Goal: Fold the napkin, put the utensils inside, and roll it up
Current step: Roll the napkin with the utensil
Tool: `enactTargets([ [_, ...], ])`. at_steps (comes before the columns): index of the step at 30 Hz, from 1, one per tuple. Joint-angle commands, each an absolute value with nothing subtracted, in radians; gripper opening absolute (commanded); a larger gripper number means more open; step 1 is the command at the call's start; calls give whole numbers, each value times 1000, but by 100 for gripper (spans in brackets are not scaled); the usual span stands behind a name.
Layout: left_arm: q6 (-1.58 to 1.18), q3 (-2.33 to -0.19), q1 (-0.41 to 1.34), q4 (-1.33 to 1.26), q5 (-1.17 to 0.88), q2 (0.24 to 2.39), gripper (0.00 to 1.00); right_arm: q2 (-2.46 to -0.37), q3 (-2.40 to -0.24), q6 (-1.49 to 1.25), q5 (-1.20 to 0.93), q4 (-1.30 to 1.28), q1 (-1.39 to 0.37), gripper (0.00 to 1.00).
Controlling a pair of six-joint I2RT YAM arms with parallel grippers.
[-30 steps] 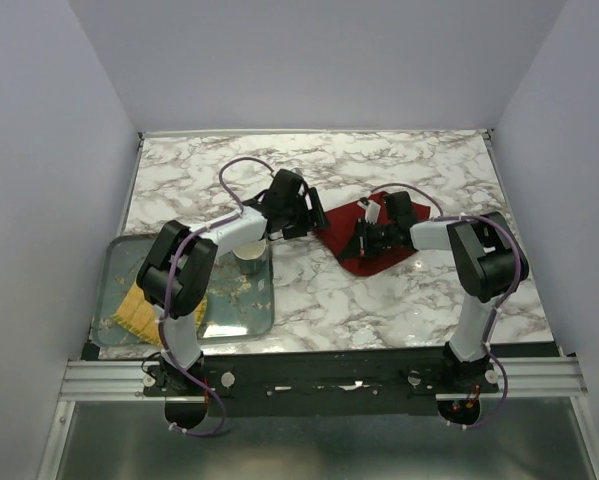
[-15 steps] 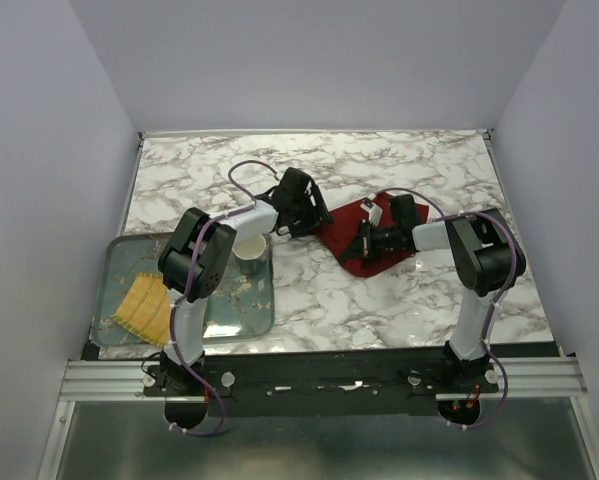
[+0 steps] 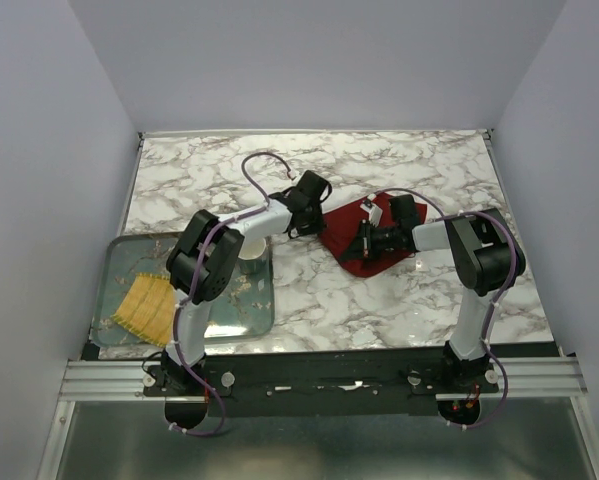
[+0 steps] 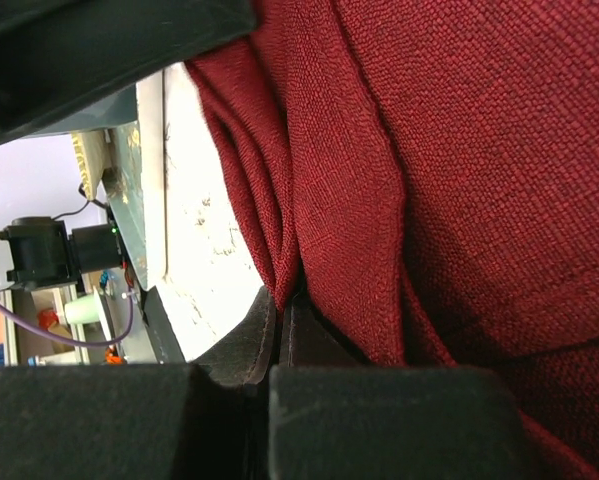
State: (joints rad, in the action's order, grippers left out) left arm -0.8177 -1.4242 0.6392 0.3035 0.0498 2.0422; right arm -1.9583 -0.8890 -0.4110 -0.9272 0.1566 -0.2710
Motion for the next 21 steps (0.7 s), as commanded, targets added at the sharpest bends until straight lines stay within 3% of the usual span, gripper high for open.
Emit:
enactTargets([
  [1,-785,-1528,670,411,133,2049,0,-2006,-854,-373,-853,81,-272,1],
  [8,-801,-1657,689,520,150,2121,0,-1959,-899,-316,-721,-63,-296,2],
  [21,-833,-1680,683,525,144,2200,0,-1833,-1015,-190,-536,-336,-339,27],
])
